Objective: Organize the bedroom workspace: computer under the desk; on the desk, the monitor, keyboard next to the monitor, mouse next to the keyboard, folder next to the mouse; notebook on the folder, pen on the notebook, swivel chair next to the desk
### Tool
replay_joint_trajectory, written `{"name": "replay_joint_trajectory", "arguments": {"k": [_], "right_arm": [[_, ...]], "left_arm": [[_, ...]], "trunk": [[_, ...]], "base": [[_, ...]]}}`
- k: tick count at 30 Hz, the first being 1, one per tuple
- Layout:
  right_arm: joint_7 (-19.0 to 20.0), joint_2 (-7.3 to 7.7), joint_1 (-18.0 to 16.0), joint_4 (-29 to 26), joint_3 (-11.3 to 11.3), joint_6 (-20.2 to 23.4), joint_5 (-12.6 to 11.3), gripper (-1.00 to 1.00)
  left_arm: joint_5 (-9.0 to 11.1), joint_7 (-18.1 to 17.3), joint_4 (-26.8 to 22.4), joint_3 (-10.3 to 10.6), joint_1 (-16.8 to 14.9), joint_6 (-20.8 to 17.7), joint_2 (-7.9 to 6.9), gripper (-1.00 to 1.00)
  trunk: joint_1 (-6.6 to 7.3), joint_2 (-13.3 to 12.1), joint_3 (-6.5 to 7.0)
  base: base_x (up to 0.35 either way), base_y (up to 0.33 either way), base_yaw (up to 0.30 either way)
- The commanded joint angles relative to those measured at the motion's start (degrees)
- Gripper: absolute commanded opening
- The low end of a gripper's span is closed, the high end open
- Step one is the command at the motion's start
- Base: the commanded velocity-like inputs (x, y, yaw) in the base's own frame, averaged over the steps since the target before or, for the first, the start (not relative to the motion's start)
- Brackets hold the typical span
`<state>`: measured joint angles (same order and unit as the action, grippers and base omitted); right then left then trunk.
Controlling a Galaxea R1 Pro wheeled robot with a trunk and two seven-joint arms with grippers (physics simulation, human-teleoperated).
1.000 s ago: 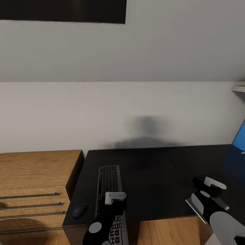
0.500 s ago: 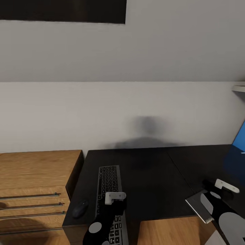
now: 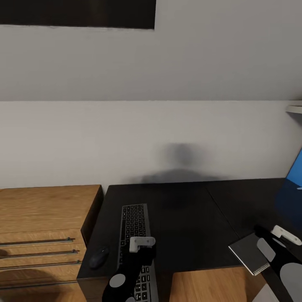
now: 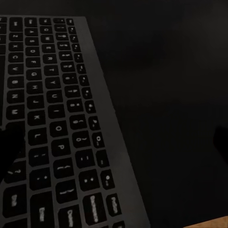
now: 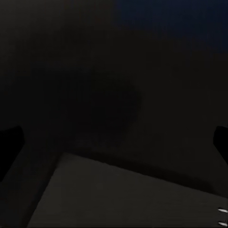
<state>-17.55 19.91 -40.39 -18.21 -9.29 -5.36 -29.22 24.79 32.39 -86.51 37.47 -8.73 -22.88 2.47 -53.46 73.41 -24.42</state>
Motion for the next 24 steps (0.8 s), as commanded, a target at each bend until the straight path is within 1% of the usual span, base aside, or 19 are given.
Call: {"name": "replay_joint_trajectory", "arguments": {"k": [1,13,24], "right_arm": [[0.0,0.01,0.0,0.0,0.1,-0.3,-0.7,1.0],[0.3,-0.01,0.0,0.1,0.1,0.0,-1.0,1.0],[0.3,-0.04,0.0,0.1,0.1,0.1,-1.0,1.0]], "left_arm": [[0.4,0.5,-0.1,0.1,-0.1,-0.1,-0.01,1.0],[0.4,0.5,-0.1,0.1,-0.1,-0.1,-0.01,1.0],[0.4,0.5,-0.1,0.1,-0.1,-0.1,-0.01,1.0]], "trunk": [[0.0,0.0,-0.06],[0.0,0.0,-0.06],[-2.42,4.5,-2.04]], "base": [[0.0,0.0,0.0],[0.0,0.0,0.0],[0.0,0.0,0.0]]}}
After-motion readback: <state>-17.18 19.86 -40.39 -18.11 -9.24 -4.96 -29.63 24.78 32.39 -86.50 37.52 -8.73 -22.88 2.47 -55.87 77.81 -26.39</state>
